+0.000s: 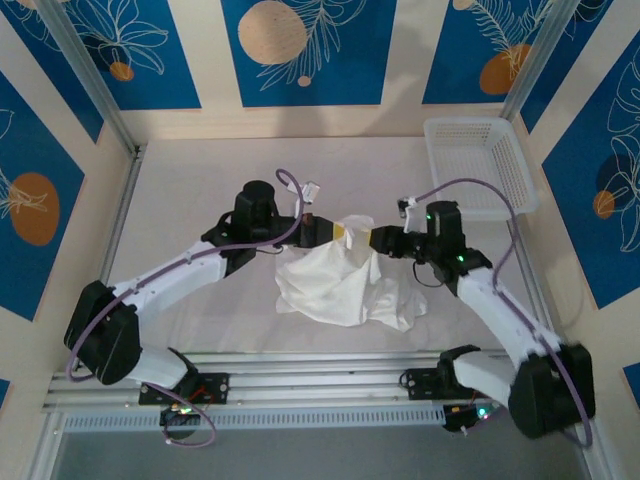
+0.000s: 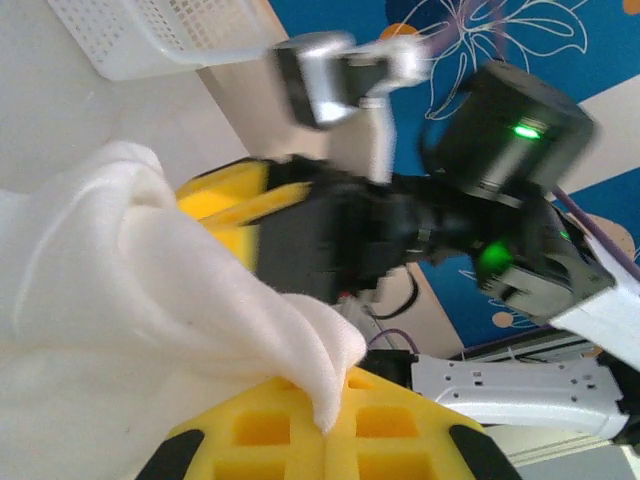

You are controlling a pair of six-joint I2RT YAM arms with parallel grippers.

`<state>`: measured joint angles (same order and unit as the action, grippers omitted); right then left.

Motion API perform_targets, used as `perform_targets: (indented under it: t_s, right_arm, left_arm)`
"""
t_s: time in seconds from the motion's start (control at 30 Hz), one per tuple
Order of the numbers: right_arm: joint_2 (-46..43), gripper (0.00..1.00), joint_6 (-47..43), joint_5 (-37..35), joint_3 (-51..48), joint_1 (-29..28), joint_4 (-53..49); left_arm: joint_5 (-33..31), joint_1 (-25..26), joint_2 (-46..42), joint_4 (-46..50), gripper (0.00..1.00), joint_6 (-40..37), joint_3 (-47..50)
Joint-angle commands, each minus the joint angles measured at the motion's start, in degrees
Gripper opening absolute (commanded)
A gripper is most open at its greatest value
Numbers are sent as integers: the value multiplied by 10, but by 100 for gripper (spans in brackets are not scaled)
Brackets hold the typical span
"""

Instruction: Fold the inside-out t-shirt

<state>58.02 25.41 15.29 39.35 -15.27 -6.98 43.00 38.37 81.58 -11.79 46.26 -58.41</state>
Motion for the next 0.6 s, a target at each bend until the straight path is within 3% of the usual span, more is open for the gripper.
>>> perform_targets:
  t_s: [0.0, 0.1, 0.17, 0.27, 0.57]
  right_arm:
    - [-119, 41, -70, -79, -50, -33, 59]
    - [-186, 36, -165, -171, -104, -81, 124]
    - [-190, 29, -225, -155, -109, -104, 153]
    - [-159, 28, -303, -137, -108, -147, 197]
    - [-55, 56, -414, -139, -129, -196, 319]
  left_arm:
    - [22, 1, -2, -12, 0, 11, -23]
    - [21, 1, 4, -4, 0, 7, -28]
    - [22, 1, 7, 0, 0, 5, -32]
    - [22, 1, 7, 9, 0, 1, -34]
    - [12, 1, -3, 23, 0, -7, -30]
